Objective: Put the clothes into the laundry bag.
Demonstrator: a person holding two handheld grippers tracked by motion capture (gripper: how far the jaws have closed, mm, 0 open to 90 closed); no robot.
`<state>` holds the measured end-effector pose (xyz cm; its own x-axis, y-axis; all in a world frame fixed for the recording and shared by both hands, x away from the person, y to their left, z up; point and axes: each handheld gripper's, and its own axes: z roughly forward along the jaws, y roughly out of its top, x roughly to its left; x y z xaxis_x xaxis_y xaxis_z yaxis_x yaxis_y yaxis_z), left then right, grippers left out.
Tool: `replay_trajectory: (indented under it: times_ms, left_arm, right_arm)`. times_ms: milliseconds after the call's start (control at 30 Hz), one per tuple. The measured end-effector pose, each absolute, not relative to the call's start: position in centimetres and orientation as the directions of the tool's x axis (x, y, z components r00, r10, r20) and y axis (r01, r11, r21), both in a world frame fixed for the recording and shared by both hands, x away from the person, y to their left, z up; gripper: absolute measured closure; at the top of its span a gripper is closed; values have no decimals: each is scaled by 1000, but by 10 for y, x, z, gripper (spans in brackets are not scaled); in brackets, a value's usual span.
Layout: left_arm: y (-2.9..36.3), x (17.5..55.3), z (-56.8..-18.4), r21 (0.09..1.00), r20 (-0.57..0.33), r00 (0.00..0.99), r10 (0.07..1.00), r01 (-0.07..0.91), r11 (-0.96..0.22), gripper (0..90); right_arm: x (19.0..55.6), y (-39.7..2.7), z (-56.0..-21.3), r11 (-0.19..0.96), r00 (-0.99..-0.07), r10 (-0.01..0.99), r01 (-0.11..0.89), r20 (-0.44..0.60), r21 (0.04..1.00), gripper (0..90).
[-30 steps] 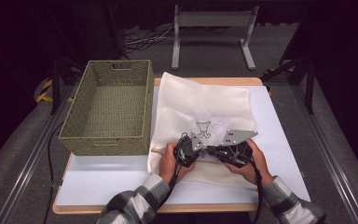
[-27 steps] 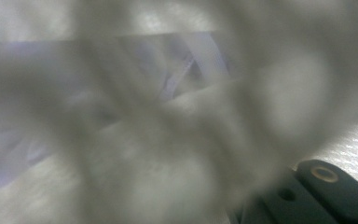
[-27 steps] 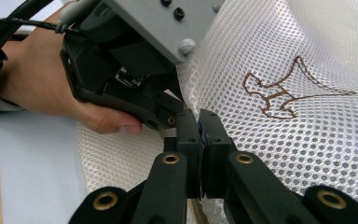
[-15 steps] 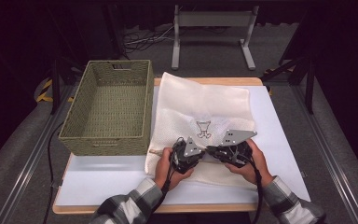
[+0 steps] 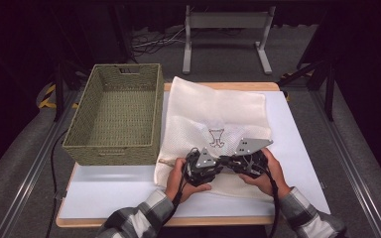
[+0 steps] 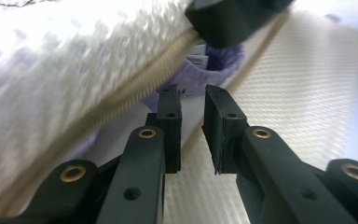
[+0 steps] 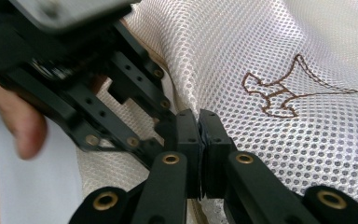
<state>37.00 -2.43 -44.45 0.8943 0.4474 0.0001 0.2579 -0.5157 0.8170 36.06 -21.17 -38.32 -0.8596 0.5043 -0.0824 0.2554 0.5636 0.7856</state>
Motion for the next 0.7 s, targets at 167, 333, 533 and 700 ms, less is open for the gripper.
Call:
replay_trajectory:
  times_ms: [167,333,533,700]
  left_arm:
    - [-35,379,-449,782,27,870,493,289,-552,900]
    - [-40,385,-448,763,73,851,520,288,-579,900]
    - [-45,393,-449,764,118,793,597,312,-565,900]
    - [-47,398,-449,750,141,749,647,346,-564,900]
  right_arm:
    - [360,-212,-383,565,-861,501,254,-83,785,884]
    - [360,-213,-383,566,-861,502,257,-80,783,884]
    - [361,-212,-386,575,-864,498,267,-72,773,884]
    - [359,-212,-388,582,-864,498,269,-75,768,884]
